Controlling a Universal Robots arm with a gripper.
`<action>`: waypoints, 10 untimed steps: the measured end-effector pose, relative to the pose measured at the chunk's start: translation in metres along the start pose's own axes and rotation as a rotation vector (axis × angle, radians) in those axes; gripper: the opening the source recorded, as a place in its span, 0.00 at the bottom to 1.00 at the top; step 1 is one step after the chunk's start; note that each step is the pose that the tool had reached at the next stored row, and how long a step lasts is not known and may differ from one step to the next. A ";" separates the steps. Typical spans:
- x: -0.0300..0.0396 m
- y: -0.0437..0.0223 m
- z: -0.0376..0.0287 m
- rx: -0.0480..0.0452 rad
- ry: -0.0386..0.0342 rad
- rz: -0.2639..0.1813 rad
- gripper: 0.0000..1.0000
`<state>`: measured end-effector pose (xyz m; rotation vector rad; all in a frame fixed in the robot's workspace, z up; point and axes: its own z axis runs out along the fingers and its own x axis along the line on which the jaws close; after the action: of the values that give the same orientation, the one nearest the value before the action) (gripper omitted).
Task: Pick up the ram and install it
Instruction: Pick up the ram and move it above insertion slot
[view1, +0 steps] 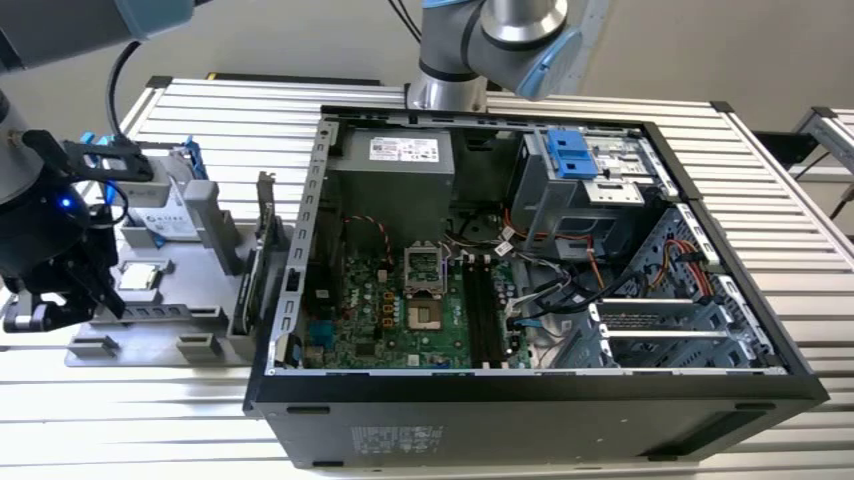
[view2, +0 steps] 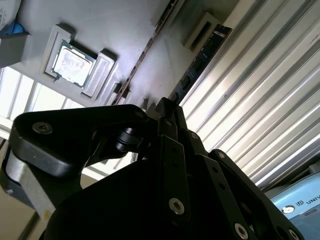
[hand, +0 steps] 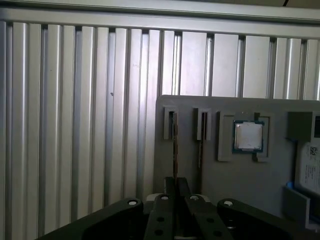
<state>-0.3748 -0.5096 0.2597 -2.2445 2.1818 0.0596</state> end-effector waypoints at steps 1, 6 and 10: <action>0.0000 0.0000 -0.0008 0.0000 0.0000 0.000 0.00; -0.0002 0.0001 -0.0049 0.0001 -0.0001 0.000 0.00; -0.0003 0.0001 -0.0082 0.0000 0.0000 0.000 0.00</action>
<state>-0.3748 -0.5097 0.2679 -2.2444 2.1818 0.0595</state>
